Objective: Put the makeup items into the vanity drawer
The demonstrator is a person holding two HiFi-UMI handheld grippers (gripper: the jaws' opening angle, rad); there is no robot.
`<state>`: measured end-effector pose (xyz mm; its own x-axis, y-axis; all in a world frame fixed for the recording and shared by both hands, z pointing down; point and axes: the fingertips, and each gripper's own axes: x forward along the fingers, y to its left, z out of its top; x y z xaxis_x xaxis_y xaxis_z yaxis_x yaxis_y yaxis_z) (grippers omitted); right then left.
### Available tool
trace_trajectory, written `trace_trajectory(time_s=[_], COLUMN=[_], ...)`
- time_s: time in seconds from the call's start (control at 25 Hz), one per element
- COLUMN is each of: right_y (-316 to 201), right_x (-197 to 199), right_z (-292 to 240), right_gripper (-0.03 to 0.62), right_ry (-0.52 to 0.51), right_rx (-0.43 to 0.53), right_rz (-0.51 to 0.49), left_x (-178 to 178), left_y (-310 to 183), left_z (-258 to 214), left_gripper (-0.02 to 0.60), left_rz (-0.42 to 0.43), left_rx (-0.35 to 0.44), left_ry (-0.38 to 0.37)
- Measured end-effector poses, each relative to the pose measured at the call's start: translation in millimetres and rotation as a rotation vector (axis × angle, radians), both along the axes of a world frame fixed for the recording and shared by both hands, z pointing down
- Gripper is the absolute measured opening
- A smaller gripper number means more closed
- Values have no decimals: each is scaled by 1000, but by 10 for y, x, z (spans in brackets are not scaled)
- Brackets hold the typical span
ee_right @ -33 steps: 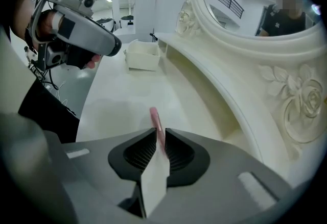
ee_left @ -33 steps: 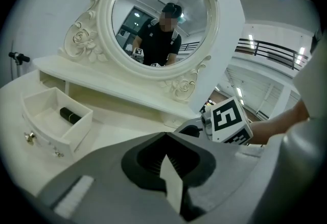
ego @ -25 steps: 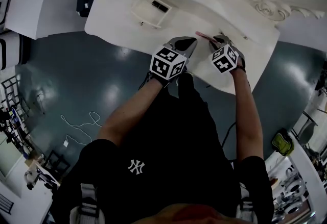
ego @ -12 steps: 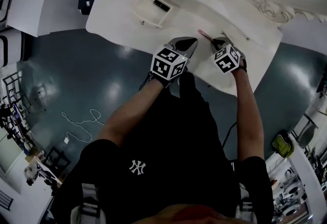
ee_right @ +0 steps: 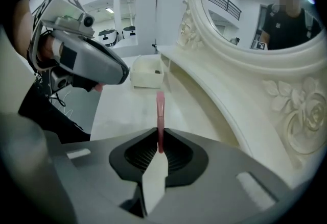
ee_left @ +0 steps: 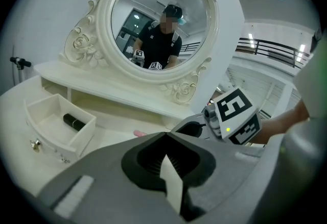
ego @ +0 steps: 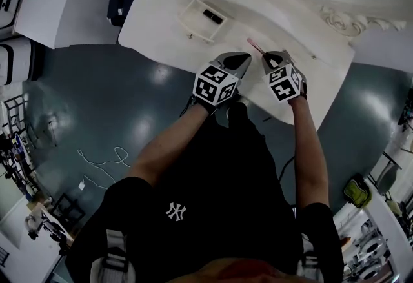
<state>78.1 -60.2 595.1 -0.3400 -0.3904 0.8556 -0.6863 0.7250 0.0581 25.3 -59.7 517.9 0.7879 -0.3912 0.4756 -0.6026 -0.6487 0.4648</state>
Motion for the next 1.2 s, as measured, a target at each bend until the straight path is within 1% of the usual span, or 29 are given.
trace_trajectory(time_s=[0.2,0.52,0.88,1.2], right_y=[-184,-611,-918,-1038], right_x=[-390,-1095,-1705,-1999], right_z=[-251,-431,-231,-75], right_gripper=[63,63,64,66], right_ry=[-46,-114,-93,-71], right_rx=[39,52,-6,-48], right_rz=[-2,2,1,-2], left_x=[-228,-799,-1376,-1704], left_y=[-139,-413,-695,-837], left_z=[-142,-249,-212,-189], left_gripper=[0,0,0,0], left_rz=[-28,-90,-124,-127], left_rx=[33,55,50,42], left_ry=[10,13,14,17])
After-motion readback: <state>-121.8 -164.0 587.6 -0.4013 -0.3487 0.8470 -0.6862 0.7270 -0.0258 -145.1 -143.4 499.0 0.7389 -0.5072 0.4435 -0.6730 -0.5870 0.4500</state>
